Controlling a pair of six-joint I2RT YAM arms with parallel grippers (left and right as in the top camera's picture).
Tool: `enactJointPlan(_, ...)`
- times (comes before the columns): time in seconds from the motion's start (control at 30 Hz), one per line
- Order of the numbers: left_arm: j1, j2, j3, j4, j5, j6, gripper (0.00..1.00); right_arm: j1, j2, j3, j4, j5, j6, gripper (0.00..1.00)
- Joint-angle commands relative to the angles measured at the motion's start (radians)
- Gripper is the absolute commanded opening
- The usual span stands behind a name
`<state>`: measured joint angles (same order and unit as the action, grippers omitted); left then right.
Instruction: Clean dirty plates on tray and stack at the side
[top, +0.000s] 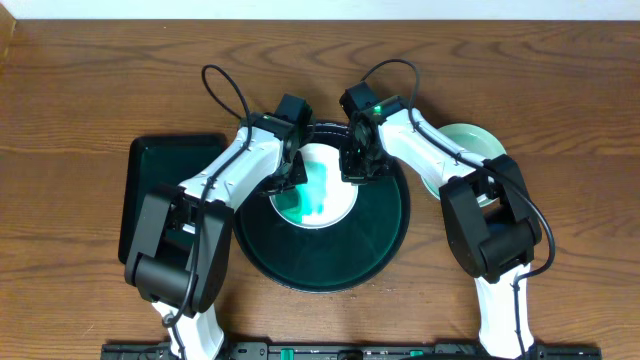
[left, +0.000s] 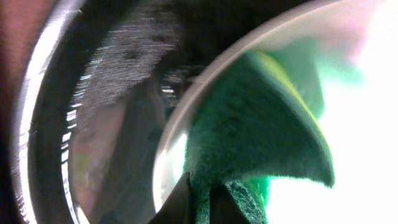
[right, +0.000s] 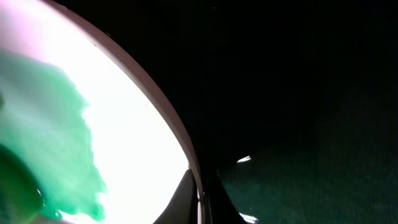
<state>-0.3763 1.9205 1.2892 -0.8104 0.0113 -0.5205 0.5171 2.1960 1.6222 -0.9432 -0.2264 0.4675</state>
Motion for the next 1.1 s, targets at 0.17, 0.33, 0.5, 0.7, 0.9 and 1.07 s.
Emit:
enactJointPlan(0.17,-0.006,0.026,-0.024,0.101,0.423,0.351,0.07,0.025,0.021,-0.023,0.008,0.023,0.021,0.01)
enactJointPlan(0.33,0.03,0.026,-0.024,0.14,0.227,0.212,0.07,0.025,0.021,-0.023,0.008,0.023,0.021,0.01)
enactJointPlan(0.5,0.08,0.011,-0.008,0.102,-0.014,0.142,0.07,0.025,0.021,-0.023,0.008,0.019,0.011,0.01)
enactJointPlan(0.7,0.117,-0.08,0.018,-0.004,-0.14,0.14,0.07,0.025,0.021,-0.023,0.008,0.019,0.006,0.01)
enactJointPlan(0.9,0.153,-0.238,0.019,-0.095,-0.021,0.155,0.07,0.025,0.021,-0.023,0.005,0.019,0.001,0.01)
enactJointPlan(1.07,0.234,-0.36,0.019,-0.167,0.004,0.165,0.07,0.026,0.021,-0.021,0.01,0.015,-0.013,0.01)
